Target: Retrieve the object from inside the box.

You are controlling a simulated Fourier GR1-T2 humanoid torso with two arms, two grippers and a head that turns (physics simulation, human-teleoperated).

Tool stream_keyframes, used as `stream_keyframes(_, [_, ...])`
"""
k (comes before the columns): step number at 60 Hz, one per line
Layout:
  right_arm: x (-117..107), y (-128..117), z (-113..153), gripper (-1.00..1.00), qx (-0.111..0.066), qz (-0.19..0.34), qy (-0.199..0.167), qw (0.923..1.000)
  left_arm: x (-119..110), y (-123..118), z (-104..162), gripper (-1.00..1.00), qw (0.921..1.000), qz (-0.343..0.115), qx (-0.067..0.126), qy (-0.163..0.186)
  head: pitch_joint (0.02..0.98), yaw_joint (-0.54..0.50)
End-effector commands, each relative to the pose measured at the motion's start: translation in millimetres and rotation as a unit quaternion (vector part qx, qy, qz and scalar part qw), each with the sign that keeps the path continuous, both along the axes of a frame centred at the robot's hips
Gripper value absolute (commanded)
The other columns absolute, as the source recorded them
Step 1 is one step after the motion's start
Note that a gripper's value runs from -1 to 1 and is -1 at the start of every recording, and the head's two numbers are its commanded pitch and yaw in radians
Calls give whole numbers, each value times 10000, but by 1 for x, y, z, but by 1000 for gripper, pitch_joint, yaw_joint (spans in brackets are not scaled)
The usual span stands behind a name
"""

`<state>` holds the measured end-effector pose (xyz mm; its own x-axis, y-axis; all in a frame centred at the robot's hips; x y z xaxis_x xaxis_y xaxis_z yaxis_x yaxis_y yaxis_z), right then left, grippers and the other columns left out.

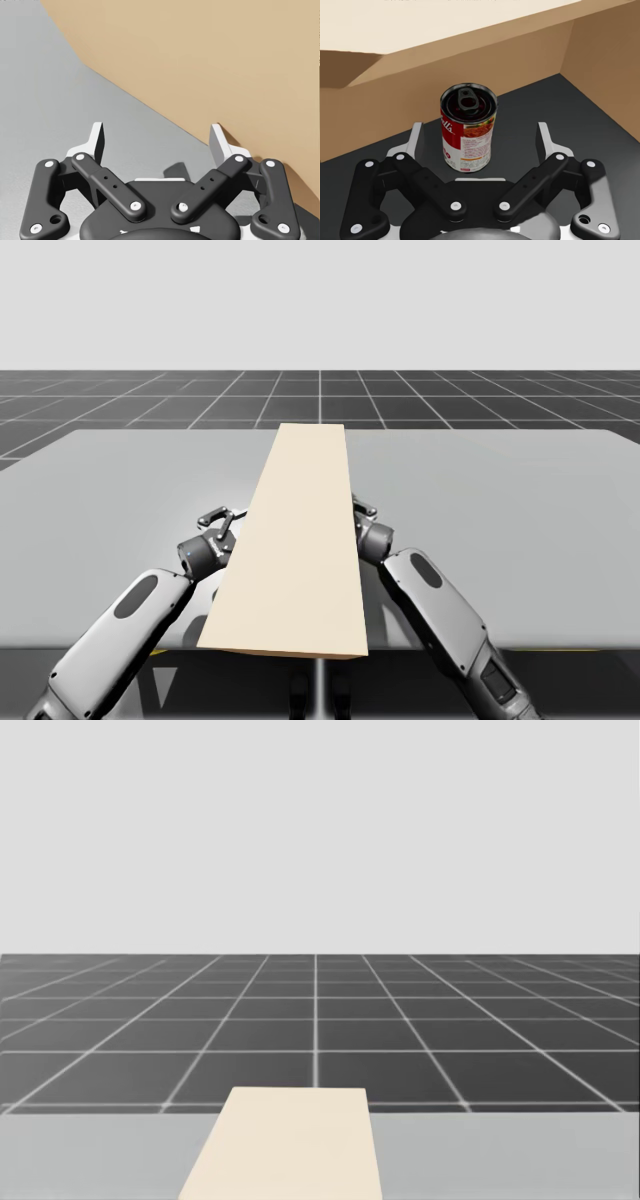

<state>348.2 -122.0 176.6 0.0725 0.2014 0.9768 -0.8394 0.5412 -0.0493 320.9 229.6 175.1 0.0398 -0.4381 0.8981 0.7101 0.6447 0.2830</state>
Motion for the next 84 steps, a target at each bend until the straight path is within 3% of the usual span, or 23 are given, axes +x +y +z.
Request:
stream_keyframes(1, [18,11,-11,-1000,66,142,256,9996,-7,-13,-3,-1000,9991,-413,-82,97,164,-12])
stream_keyframes(12, [36,21,-24,-1000,138,166,496,9985,-8,-14,-4,-1000,9989,-465,-48,72,172,-17])
stream_keyframes(33, [61,66,-39,-1000,-358,418,542,9970,-10,-13,-2,-1000,9987,-505,0,9,177,-21])
stream_keyframes(34, [62,68,-40,-513,-413,299,650,9966,-11,-13,-2,-1000,9987,-513,-2,1,178,-19])
stream_keyframes(35, [62,68,-40,-294,-425,241,677,9965,-11,-13,-2,-1000,9987,-517,-4,0,178,-19])
stream_keyframes(36, [62,68,-41,763,-446,246,692,9963,-11,-13,-2,-1000,9987,-519,-8,-3,178,-18])
stream_keyframes(37, [63,69,-42,1000,-466,200,705,9962,-11,-13,-2,-1000,9986,-520,-6,-7,178,-17])
stream_keyframes(43, [64,66,-45,1000,-578,-104,854,9946,-11,-13,-1,-1000,9986,-531,-3,-27,179,-17])
stream_keyframes(56, [63,44,-36,1000,-389,-447,877,9944,-11,-12,0,-1000,9987,-510,-16,-57,174,-24])
stream_keyframes(72, [-7,-25,-4,1000,-278,-914,235,9951,-8,-8,4,-1000,9990,-411,-122,-106,168,-29])
stream_keyframes(84, [-57,-80,22,1000,-138,-1409,-238,9896,-7,-6,5,-1000,9991,-375,-142,-111,166,-21])
